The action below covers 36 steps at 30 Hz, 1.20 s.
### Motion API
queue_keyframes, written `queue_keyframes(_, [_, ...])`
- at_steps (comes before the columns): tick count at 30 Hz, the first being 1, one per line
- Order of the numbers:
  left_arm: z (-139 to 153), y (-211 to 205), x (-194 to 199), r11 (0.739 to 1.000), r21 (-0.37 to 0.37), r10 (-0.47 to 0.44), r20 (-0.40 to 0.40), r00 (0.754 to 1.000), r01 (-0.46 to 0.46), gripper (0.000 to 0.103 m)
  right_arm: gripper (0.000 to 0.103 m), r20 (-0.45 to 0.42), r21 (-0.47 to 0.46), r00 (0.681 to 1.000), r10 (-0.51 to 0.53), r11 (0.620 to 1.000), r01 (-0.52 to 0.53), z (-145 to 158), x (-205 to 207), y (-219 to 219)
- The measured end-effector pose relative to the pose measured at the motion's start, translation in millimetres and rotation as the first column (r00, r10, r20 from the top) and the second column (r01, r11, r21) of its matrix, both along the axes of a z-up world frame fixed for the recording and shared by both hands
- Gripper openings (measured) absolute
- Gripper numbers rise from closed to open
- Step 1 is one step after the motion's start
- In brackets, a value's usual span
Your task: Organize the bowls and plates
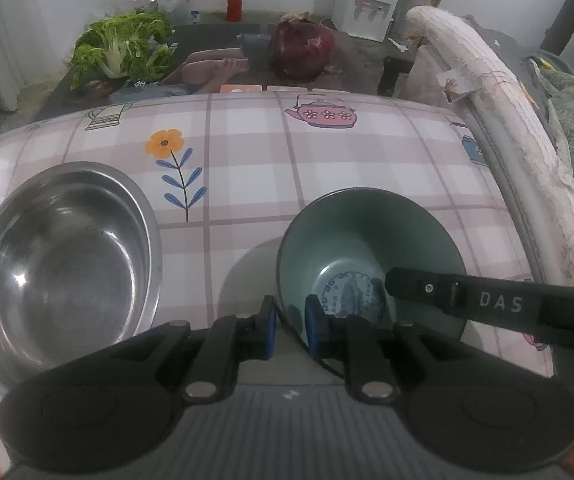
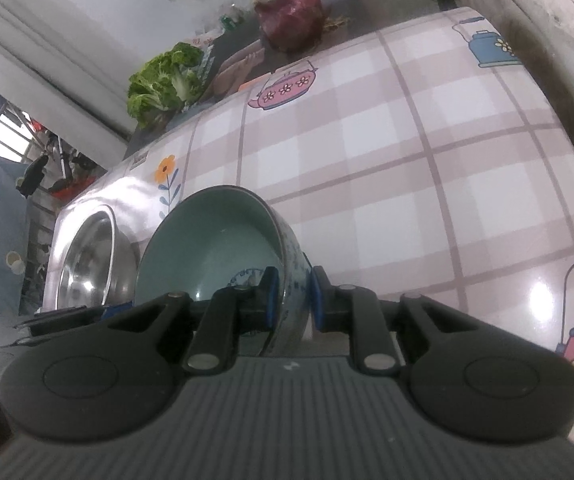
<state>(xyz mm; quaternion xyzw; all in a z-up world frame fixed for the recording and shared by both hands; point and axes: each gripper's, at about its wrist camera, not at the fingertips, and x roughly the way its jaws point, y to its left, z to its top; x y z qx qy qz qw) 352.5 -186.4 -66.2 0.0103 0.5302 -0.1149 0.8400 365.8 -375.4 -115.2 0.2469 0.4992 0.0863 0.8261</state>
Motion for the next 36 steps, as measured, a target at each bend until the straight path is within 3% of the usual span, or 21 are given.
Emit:
queue_keyframes(20, [17, 7, -10, 1.0, 0.002, 0.008, 0.058, 0.998, -0.008, 0.017, 0.017, 0.019, -0.006, 1.0, 0.005, 1.0, -0.005, 12, -3, 10])
queue_keyframes(36, [50, 37, -21, 0.999, -0.038, 0.041, 0.131, 0.991, -0.036, 0.017, 0.018, 0.072, -0.037, 0.997, 0.041, 0.999, -0.038, 53, -4, 38])
